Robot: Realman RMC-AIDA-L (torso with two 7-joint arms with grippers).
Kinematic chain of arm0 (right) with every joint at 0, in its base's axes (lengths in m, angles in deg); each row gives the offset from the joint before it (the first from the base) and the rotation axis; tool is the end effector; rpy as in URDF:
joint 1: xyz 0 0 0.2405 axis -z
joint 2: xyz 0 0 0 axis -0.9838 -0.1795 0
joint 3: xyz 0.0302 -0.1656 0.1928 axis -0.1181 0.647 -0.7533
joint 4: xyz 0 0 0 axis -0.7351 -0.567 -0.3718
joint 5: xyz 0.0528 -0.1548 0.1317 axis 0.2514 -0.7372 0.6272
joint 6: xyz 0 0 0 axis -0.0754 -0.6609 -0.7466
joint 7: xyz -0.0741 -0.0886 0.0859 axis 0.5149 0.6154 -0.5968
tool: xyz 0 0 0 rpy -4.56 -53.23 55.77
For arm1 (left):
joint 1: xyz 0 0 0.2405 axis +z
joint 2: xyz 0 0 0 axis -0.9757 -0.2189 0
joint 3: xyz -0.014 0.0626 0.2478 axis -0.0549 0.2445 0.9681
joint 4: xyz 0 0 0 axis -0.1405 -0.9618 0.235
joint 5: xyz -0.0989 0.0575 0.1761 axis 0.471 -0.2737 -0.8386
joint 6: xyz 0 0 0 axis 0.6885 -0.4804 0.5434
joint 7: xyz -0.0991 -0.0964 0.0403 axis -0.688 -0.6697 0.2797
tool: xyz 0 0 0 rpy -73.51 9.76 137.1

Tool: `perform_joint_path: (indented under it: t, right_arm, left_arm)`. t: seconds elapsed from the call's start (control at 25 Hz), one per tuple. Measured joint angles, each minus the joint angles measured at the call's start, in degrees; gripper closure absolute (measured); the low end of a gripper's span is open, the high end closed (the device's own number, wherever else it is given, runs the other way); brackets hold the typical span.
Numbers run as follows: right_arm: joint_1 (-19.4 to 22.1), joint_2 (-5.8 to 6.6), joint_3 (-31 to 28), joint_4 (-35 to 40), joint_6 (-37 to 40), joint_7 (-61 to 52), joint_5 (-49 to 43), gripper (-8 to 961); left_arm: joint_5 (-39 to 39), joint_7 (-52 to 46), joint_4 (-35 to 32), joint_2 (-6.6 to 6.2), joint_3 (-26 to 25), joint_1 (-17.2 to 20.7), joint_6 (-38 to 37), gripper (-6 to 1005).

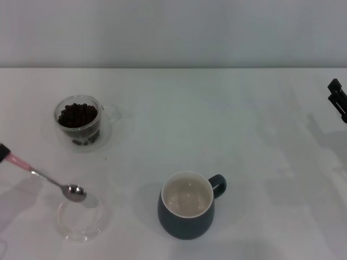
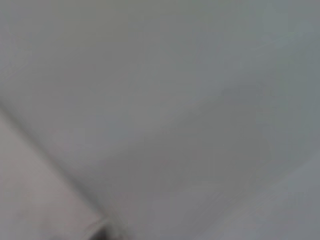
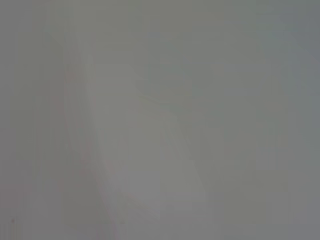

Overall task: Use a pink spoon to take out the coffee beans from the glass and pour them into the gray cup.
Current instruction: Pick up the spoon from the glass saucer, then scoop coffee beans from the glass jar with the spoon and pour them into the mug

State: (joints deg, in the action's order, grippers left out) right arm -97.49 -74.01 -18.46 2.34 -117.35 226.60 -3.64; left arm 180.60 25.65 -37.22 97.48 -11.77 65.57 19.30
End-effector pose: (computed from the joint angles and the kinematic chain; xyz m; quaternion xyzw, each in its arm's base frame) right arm 0.3658 0.2946 0.0190 -0.6539 0.3060 0.3635 0.5888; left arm -0.3617 0.2432 0.0301 -0.6527 -0.5283 -0.4930 0.2276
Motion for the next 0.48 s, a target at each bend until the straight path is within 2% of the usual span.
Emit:
perform_joint_path:
  t: [0.2, 0.28, 0.48]
  right_arm:
    - [0.75, 0.00, 0.14, 0.28, -1.07, 0.00, 0.00, 80]
    - [1.43, 0.00, 0.76, 0.37, -1.97, 0.00, 0.00, 80]
    - [2.12, 0.00, 2.08, 0.32, -2.72, 0.00, 0.00, 81]
  left_arm:
    - [0.01, -0.99, -2.22, -1.13, -5.91, -0.04, 4.47, 863]
    - [0.01, -1.18, -4.68, -1.57, -10.51, -0.07, 4.80, 863]
    - [0.00, -3.26, -8.81, -1.66, -13.55, -1.52, 5.73, 863]
